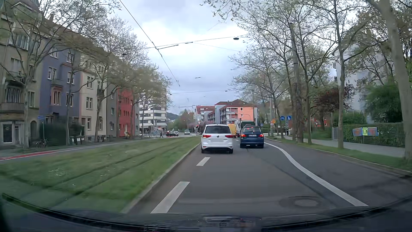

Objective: Follow the waypoints while adhering to traffic rules and regulations

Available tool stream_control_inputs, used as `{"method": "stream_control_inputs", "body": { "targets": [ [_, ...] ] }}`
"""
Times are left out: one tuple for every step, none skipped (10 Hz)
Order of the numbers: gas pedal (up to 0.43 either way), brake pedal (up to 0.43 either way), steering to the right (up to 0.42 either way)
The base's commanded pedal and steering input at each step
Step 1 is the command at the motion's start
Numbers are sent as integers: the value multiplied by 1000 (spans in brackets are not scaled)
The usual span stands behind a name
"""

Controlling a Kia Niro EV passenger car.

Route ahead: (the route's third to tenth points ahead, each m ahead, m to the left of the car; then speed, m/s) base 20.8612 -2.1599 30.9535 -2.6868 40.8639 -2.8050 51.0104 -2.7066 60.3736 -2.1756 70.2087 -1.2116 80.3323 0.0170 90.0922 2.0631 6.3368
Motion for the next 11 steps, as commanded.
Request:
{"method": "stream_control_inputs", "body": {
  "targets": [
    [98,0,-2],
    [98,0,-2],
    [98,0,-2],
    [98,0,-2],
    [98,0,-2],
    [98,0,-2],
    [98,0,-2],
    [98,0,-2],
    [98,0,-2],
    [98,0,0],
    [98,0,1]
  ]
}}
